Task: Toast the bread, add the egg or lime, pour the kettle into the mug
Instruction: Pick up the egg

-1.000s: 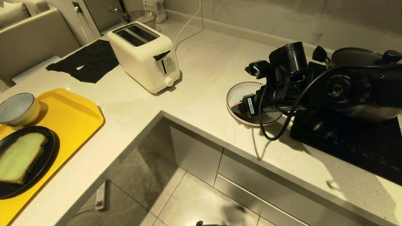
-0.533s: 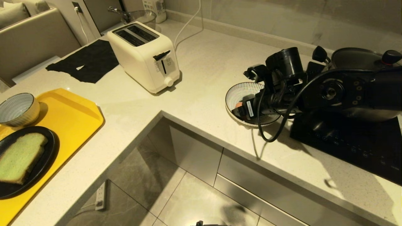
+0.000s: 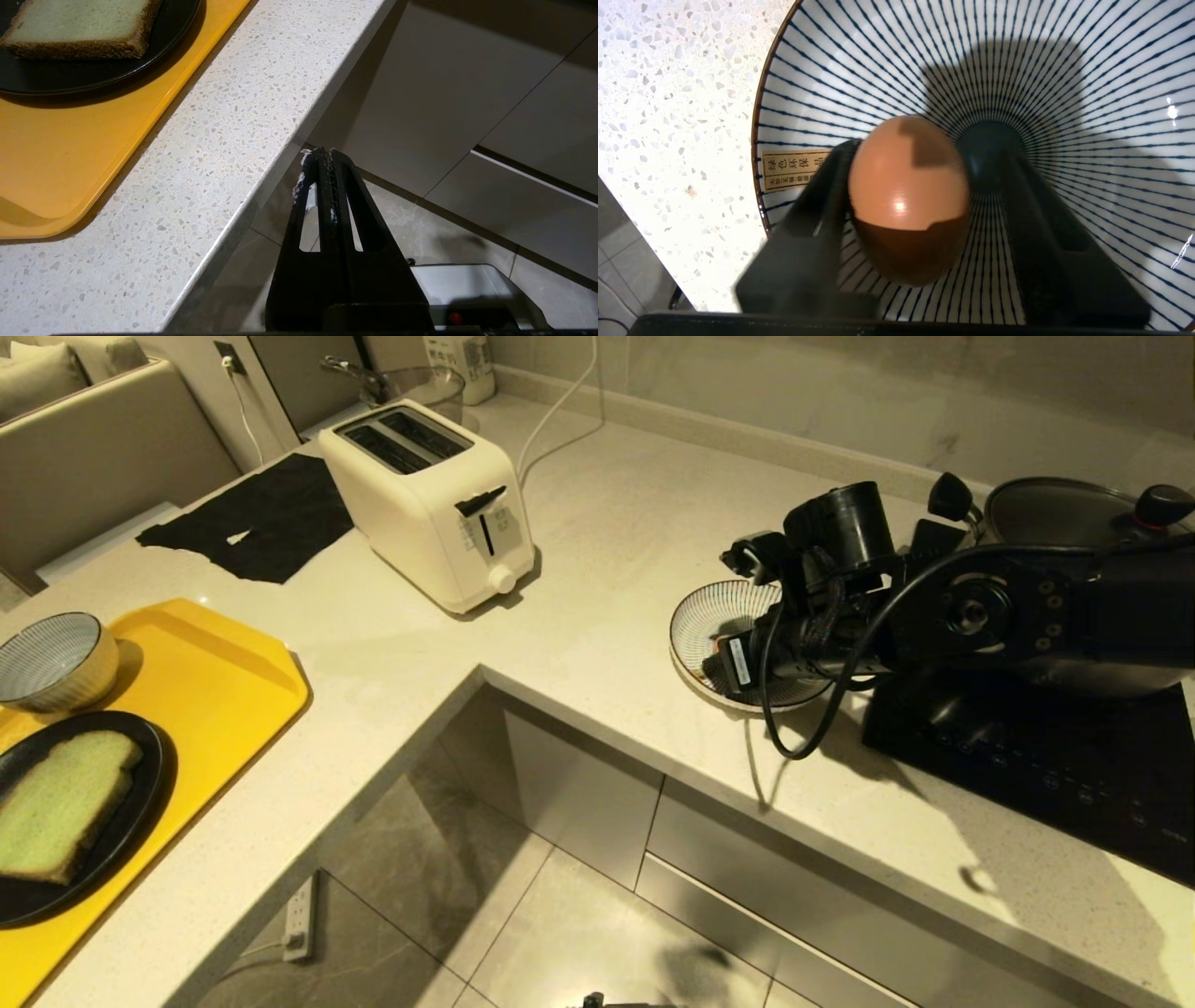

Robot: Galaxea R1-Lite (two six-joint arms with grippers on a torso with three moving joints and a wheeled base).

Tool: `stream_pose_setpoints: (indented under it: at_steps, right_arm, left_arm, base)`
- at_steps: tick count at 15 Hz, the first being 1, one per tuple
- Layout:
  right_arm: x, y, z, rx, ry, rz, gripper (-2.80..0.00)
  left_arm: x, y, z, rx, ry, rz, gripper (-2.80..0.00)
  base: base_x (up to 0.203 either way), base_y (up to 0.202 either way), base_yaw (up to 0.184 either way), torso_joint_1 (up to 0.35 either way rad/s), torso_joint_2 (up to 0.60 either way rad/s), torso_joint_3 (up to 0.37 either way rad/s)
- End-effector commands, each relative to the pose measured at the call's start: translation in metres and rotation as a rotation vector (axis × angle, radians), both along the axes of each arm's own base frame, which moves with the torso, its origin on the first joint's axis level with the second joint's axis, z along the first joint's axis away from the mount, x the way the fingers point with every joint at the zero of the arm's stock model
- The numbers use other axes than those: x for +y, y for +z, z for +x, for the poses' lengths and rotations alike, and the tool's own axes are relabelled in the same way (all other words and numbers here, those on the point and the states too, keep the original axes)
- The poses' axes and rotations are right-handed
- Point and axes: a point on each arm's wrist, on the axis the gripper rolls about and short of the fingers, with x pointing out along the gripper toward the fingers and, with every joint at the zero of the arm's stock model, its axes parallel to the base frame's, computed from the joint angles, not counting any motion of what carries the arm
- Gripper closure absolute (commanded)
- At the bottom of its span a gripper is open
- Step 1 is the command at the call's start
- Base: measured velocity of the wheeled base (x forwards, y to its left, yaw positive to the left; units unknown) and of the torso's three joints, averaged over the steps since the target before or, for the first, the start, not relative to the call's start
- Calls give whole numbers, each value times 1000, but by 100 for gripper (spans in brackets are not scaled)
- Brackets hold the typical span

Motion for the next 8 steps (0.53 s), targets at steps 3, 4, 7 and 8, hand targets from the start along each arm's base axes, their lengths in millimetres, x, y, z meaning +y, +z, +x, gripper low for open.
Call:
stream_pose_setpoints:
  at_steps: [3,4,7,8]
  right_arm:
    - [-1,6,-1,-18,-5,6,0]
    - [-1,9,-1,-29,-13,9,0]
    - [-4,26,-2,-79,-26,30,0]
    - [-5,30,-3,-89,-26,35,0]
  left_arm:
    - [0,0,0,1,0,0,0]
    - [0,0,0,1,0,0,0]
    - [0,0,0,1,0,0,0]
    - [0,0,0,1,0,0,0]
  base:
    - [0,0,0,0,0,0]
    - [0,0,0,0,0,0]
    - [0,0,0,0,0,0]
    - [0,0,0,0,0,0]
